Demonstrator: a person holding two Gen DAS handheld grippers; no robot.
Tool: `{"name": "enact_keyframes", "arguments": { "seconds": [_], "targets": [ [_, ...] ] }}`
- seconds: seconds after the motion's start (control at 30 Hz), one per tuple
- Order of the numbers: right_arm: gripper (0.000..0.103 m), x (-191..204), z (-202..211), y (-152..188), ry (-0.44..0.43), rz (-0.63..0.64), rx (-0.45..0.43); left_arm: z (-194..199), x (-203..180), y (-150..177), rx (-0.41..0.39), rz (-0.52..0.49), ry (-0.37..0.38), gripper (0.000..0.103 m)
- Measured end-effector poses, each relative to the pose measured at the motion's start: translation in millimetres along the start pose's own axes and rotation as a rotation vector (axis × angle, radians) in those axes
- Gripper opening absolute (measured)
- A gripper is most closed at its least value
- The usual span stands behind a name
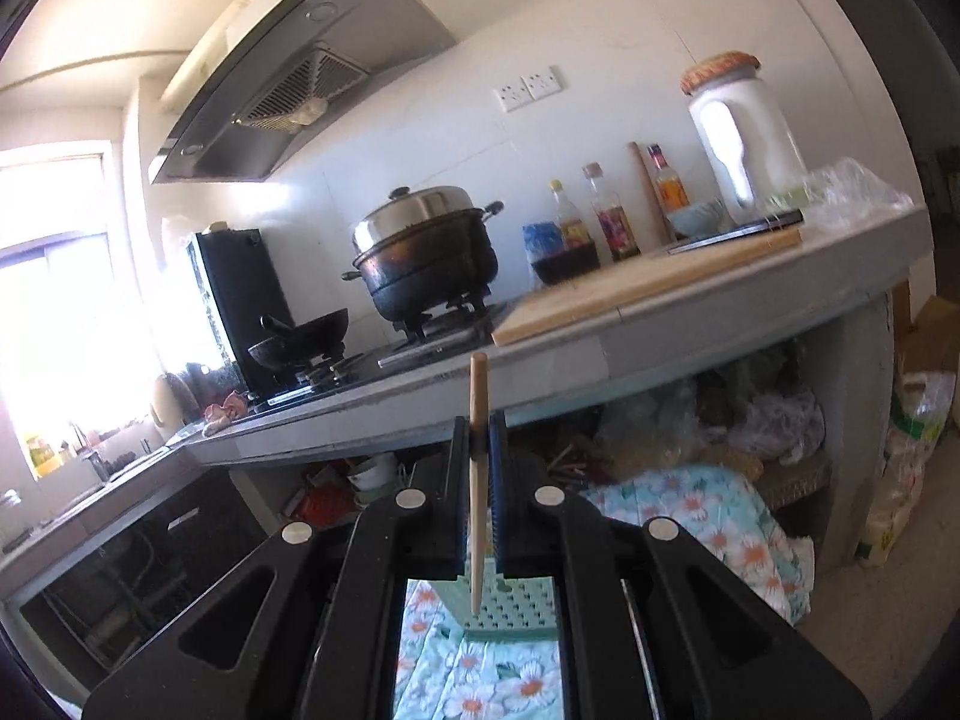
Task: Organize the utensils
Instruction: 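Lower the chopstick into the caddy and open the right gripper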
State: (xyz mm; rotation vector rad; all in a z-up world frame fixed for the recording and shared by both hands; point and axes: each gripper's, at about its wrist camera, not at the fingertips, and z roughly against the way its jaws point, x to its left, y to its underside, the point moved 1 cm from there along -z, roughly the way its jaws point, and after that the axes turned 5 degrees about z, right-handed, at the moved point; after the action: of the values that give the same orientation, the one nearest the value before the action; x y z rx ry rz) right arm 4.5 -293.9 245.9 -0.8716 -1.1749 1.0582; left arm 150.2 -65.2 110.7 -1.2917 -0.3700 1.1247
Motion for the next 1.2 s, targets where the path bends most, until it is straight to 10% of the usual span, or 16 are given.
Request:
{"name": "enact_keyframes", "arguments": {
  "seconds": [0.3,0.77,1.2],
  "targets": [
    [0.006,42,-88,-11,0.090,0.226,0.017,30,10,60,0.149,-0.061,0.078,0.075],
    [0.007,95,-163,65,0.122,0.614,0.186,39,33,83,0.201,-0.075,0.039,0.078],
    [0.020,66,-95,51,-0.029,0.365,0.197,34,33,83,0.226,-0.070,0.028,0.078]
  ]
}}
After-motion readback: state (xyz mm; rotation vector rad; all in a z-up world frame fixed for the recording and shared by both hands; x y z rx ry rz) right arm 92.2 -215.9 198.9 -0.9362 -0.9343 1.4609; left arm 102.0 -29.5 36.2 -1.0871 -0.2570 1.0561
